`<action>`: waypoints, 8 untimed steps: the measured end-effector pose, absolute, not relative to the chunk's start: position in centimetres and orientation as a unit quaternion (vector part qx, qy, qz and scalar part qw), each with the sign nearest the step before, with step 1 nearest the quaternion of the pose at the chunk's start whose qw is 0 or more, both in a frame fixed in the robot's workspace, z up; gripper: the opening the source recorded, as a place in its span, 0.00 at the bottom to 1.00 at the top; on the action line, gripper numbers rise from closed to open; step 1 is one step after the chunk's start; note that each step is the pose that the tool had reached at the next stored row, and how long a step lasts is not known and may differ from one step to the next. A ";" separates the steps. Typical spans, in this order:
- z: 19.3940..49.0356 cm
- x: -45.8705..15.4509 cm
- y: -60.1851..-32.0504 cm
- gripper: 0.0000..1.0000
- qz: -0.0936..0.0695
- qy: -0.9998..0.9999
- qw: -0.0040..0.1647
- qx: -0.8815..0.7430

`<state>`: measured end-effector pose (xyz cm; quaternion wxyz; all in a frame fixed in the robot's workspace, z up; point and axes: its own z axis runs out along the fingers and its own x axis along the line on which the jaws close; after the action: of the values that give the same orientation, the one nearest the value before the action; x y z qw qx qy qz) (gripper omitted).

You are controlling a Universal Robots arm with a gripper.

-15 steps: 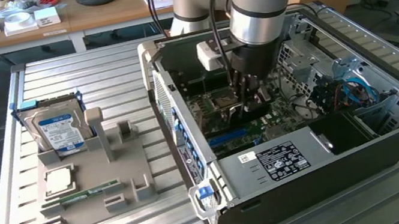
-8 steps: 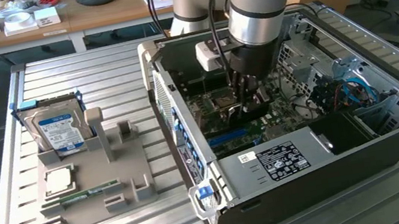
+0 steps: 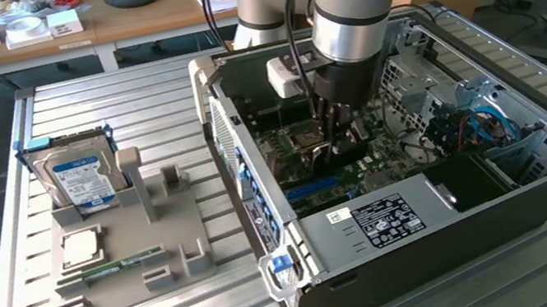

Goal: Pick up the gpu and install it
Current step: 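Insert the gpu into the slot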

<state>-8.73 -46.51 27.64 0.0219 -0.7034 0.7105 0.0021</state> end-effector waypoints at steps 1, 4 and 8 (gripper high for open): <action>27.5 -8.7 -46.5 0.27 0.002 0.710 0.022 -0.703; 27.4 -8.8 -46.5 0.27 0.002 0.710 0.022 -0.703; 27.3 -9.0 -46.4 0.27 0.002 0.710 0.022 -0.703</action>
<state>-9.04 -46.44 27.32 0.0219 -0.7034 0.7105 0.0021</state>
